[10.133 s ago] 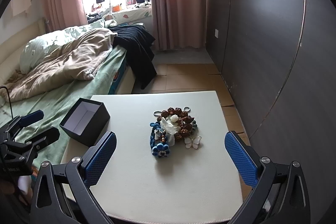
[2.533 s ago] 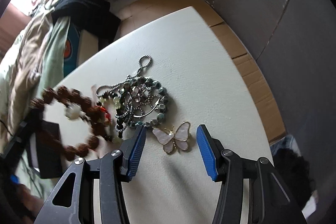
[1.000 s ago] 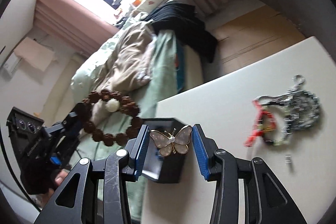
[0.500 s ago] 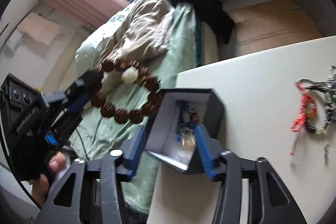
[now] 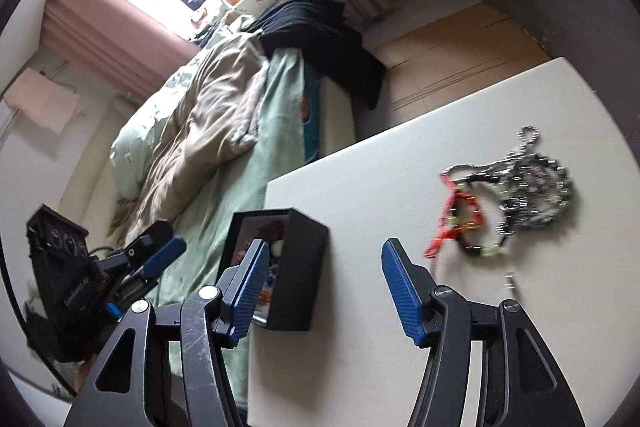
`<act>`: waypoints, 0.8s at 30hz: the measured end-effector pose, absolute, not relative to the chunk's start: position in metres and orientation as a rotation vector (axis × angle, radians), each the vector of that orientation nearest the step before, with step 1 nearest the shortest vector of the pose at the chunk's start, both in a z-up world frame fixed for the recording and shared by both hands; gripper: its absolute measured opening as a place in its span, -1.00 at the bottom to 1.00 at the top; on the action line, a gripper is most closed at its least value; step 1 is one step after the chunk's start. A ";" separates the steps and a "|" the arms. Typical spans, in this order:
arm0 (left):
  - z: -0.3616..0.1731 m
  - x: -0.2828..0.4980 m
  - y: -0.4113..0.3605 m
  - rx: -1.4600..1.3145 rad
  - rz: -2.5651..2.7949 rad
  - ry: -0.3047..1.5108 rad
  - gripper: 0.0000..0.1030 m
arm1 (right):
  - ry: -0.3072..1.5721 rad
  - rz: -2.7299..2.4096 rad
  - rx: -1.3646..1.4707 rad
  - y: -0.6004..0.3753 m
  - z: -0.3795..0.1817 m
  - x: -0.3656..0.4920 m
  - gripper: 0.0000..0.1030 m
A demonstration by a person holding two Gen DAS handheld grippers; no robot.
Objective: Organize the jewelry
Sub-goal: 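Grasp the red string bracelet with the left tool while the right tool grasps a silver ring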
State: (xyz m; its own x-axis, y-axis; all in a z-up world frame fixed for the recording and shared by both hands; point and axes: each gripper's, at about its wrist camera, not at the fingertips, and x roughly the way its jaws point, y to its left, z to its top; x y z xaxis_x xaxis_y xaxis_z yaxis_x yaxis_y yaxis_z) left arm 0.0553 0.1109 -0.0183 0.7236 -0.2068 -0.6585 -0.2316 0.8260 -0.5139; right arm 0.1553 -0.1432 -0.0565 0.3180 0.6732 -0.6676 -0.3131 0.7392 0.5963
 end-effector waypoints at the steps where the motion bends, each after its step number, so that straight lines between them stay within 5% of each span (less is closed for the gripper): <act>1: -0.018 0.055 0.110 -0.614 0.014 0.775 0.18 | 1.057 0.657 0.399 -0.151 -0.055 0.156 0.16; 24: -0.028 0.089 0.006 -0.399 -0.121 0.823 0.18 | 1.141 0.379 0.368 -0.240 -0.069 0.166 0.16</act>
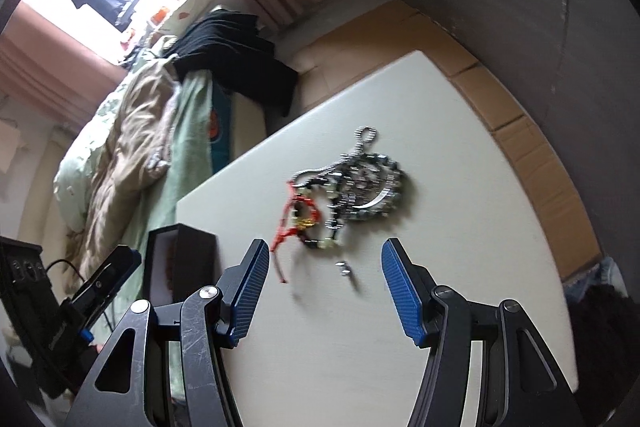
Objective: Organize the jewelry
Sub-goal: 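Grasp the red string bracelet with the left tool while the right tool grasps a silver ring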
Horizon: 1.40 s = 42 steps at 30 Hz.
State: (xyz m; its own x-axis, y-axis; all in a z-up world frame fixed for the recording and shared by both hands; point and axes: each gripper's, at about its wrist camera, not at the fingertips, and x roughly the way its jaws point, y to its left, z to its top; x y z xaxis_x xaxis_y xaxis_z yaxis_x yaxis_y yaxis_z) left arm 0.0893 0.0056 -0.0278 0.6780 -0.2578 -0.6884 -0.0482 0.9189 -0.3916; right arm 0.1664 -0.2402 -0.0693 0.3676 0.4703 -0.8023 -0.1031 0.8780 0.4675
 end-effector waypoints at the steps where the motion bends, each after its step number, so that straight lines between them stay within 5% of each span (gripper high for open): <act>1: -0.030 0.091 0.002 -0.391 -0.128 0.829 0.18 | 1.152 0.361 0.364 -0.242 -0.072 0.167 0.16; 20: -0.101 0.137 -0.080 -0.100 -0.183 0.990 -0.17 | 1.173 0.257 0.462 -0.285 -0.078 0.178 0.09; 26: -0.115 0.142 -0.079 -0.087 -0.163 1.001 -0.86 | 1.189 0.267 0.442 -0.280 -0.081 0.180 0.09; 31: -0.108 0.137 -0.068 -0.126 -0.142 0.975 -0.94 | 1.220 0.288 0.388 -0.265 -0.089 0.184 0.08; 42: -0.074 0.113 -0.030 -0.276 -0.142 0.899 -0.94 | 1.290 0.357 0.241 -0.214 -0.111 0.183 -0.58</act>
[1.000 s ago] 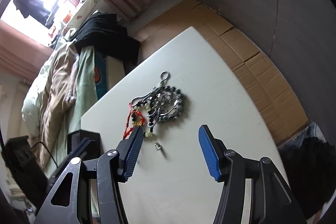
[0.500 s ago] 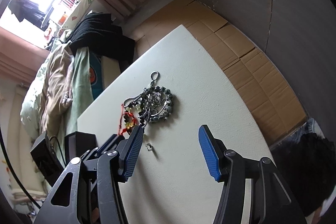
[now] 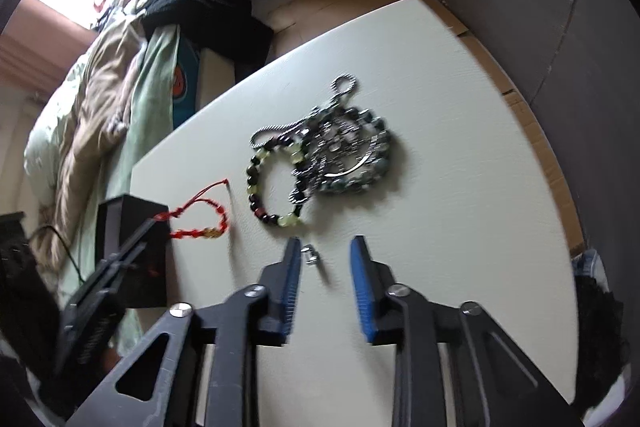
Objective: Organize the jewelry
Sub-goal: 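Drop the red bracelet into the box with the left tool while the right drops the ring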
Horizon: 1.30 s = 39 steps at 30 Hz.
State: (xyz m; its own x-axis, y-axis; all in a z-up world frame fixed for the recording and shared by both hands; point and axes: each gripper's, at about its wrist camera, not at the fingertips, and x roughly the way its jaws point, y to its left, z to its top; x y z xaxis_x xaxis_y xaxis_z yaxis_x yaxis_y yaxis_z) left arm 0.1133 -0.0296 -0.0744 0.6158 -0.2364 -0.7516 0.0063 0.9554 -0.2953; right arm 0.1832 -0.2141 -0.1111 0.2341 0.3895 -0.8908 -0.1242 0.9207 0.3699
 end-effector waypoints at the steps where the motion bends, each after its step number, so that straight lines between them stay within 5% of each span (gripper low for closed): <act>1: -0.072 0.112 -0.028 -0.282 -0.141 0.893 -0.94 | 1.294 0.358 0.228 -0.210 -0.113 0.184 -0.58; 10: -0.045 0.093 0.001 -0.343 -0.112 0.822 -0.94 | 1.303 0.335 0.135 -0.189 -0.123 0.184 -0.64; 14: -0.032 0.084 0.015 -0.372 -0.103 0.794 -0.94 | 1.289 0.316 0.095 -0.185 -0.125 0.184 -0.88; 39: 0.005 0.051 0.094 -0.477 0.022 0.675 -0.94 | 1.060 0.825 0.323 -0.085 -0.059 0.141 -0.89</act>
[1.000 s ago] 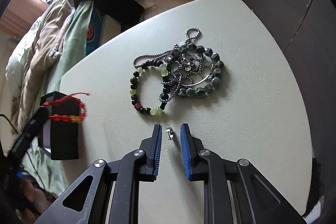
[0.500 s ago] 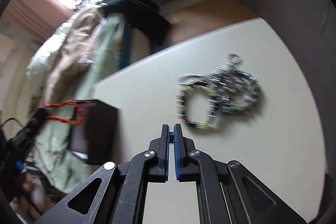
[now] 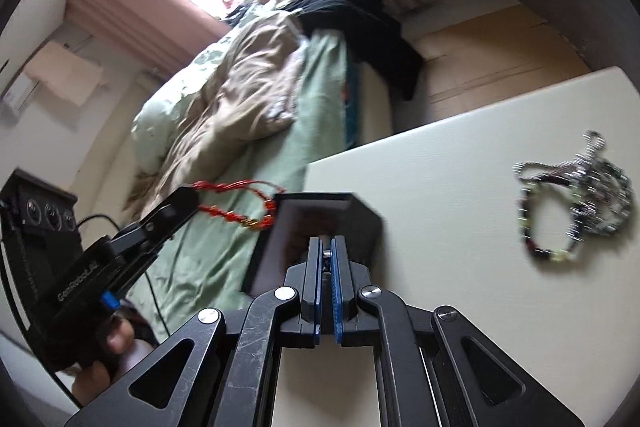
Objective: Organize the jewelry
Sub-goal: 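Drop the red bracelet into the box with the left tool while the right drops the ring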
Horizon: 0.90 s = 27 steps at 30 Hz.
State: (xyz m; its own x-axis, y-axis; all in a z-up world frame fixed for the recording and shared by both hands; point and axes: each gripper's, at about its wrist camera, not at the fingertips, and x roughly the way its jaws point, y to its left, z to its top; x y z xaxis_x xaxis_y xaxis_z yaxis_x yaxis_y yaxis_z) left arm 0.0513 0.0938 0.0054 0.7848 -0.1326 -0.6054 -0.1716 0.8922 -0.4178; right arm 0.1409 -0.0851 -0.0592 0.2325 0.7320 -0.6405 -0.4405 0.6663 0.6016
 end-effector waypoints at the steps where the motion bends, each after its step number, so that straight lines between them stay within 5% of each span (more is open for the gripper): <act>1: 0.005 0.052 0.095 -0.471 0.032 0.675 -0.94 | 1.054 0.835 0.301 -0.078 -0.057 0.140 -0.89; 14: -0.011 0.045 0.138 -0.567 0.098 0.702 -0.94 | 1.037 0.847 0.281 -0.042 -0.057 0.154 -0.88; 16: -0.013 0.047 0.138 -0.570 0.097 0.709 -0.94 | 1.059 0.827 0.272 -0.042 -0.061 0.156 -0.68; 18: -0.014 0.050 0.135 -0.568 0.088 0.715 -0.94 | 1.043 0.790 0.257 -0.046 -0.060 0.156 -0.03; 19: -0.014 0.051 0.133 -0.567 0.082 0.717 -0.94 | 1.024 0.776 0.257 -0.050 -0.058 0.155 0.07; 27: -0.021 0.064 0.112 -0.581 0.003 0.748 -0.94 | 0.998 0.731 0.267 -0.080 -0.048 0.154 0.10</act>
